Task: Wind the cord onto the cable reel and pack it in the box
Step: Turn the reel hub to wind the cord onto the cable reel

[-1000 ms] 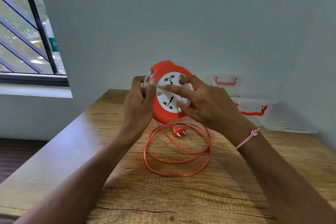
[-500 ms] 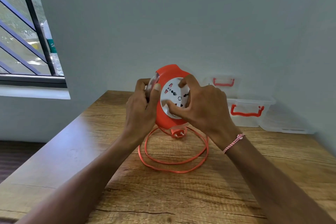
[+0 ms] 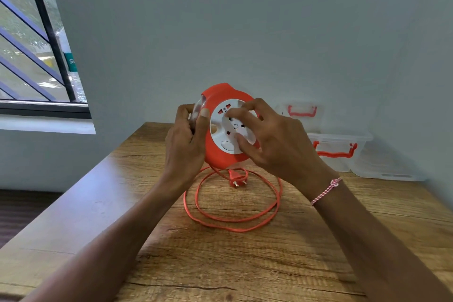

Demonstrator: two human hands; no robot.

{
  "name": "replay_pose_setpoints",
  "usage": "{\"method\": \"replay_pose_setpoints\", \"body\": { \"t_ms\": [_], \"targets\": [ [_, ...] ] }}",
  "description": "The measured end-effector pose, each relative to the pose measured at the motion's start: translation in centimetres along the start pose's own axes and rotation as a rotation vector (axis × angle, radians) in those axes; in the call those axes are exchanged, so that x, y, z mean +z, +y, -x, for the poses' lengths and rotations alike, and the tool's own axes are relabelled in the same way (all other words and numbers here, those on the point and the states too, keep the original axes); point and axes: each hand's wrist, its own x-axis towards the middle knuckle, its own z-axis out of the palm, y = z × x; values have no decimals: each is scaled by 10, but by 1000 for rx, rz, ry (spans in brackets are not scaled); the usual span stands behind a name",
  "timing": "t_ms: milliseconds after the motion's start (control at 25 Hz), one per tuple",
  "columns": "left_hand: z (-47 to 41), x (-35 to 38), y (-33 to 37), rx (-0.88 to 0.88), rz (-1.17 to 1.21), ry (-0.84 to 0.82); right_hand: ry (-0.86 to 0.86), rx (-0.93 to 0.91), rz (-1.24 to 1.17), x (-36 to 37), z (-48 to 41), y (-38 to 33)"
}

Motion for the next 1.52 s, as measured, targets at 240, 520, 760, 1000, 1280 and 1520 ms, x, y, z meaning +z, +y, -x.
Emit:
{"method": "replay_pose_setpoints", "body": {
  "t_ms": [240, 520, 760, 1000, 1280, 1520],
  "targets": [
    [-3, -3, -2, -59, 39, -24, -88, -132, 222, -1, 0, 9],
    [-1, -1, -2, -27, 22, -61, -8, -162, 212, -1, 3, 12],
    [2, 3, -2, 38, -14, -15, 102, 7, 110, 3, 3, 2],
    [5, 6, 0, 67, -62, -14, 193, 368, -145, 13, -1, -17],
    [0, 0, -2, 8, -50, -12, 40, 148, -1, 10, -2, -4],
    [-5, -6, -7, -5, -46, -18, -175, -130, 197, -2, 0, 5]
  ]
}}
